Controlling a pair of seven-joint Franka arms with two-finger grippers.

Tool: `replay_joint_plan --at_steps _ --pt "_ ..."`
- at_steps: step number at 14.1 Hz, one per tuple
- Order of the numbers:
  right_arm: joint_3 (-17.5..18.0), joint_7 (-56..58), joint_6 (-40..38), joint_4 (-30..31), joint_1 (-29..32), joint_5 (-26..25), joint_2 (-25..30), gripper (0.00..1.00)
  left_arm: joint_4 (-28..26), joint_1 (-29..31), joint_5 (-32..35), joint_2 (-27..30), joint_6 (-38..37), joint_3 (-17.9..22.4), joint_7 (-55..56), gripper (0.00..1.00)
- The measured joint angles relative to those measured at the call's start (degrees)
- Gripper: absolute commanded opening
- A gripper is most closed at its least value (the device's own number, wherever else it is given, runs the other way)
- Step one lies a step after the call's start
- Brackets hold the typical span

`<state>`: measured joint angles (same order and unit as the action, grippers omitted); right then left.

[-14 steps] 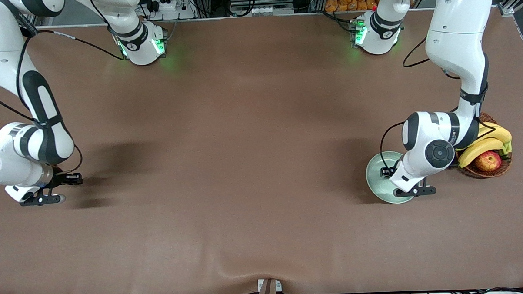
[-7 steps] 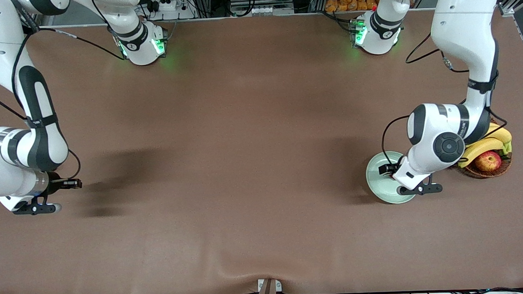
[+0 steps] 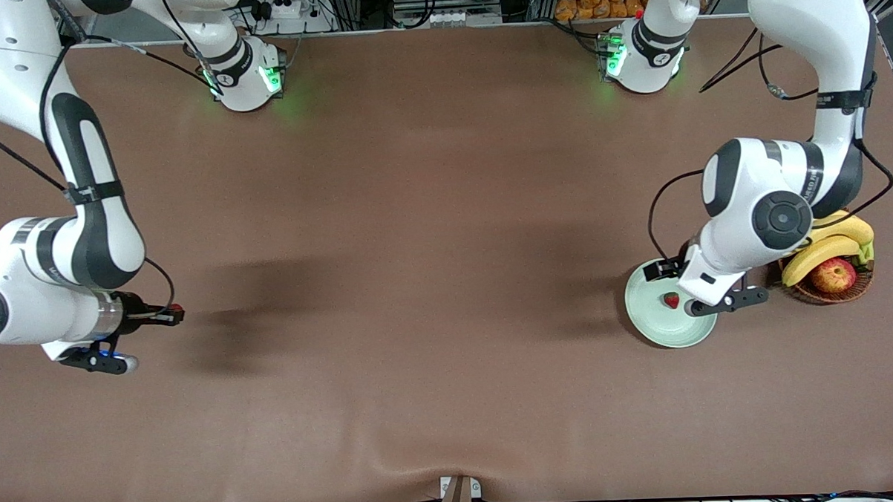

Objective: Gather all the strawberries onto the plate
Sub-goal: 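Carry the second strawberry toward the middle with the right gripper, then lower and release the second strawberry with the right gripper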

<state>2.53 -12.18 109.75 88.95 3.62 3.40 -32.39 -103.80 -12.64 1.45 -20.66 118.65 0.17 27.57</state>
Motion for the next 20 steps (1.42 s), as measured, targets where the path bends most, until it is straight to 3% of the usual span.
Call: replay_joint_plan --at_steps 3,6,10,14,20 --pt "5.5 -13.1 -0.5 0.0 -1.6 0.1 0.5 0.11 1.7 -0.2 0.0 0.8 -1.0 -3.9 11.7 1.00" --pt "8.7 -24.4 -0.3 -0.1 -4.9 0.1 0.6 0.11 5.6 -0.3 -0.7 0.9 -4.3 -6.8 19.7 1.00" --pt "9.5 -34.9 0.0 -1.2 -9.5 0.1 0.6 0.10 8.2 -1.7 -2.4 0.3 -4.9 -9.0 26.6 1.00" --pt "9.7 -44.8 0.7 -2.7 -15.2 1.5 0.6 0.09 12.0 -5.1 -2.5 -3.8 -4.9 -9.2 33.5 1.00" --pt "9.7 -58.1 8.4 -2.8 -23.4 2.0 -0.8 0.09 15.7 -7.0 -2.5 -8.7 -4.9 -9.2 36.7 1.00"
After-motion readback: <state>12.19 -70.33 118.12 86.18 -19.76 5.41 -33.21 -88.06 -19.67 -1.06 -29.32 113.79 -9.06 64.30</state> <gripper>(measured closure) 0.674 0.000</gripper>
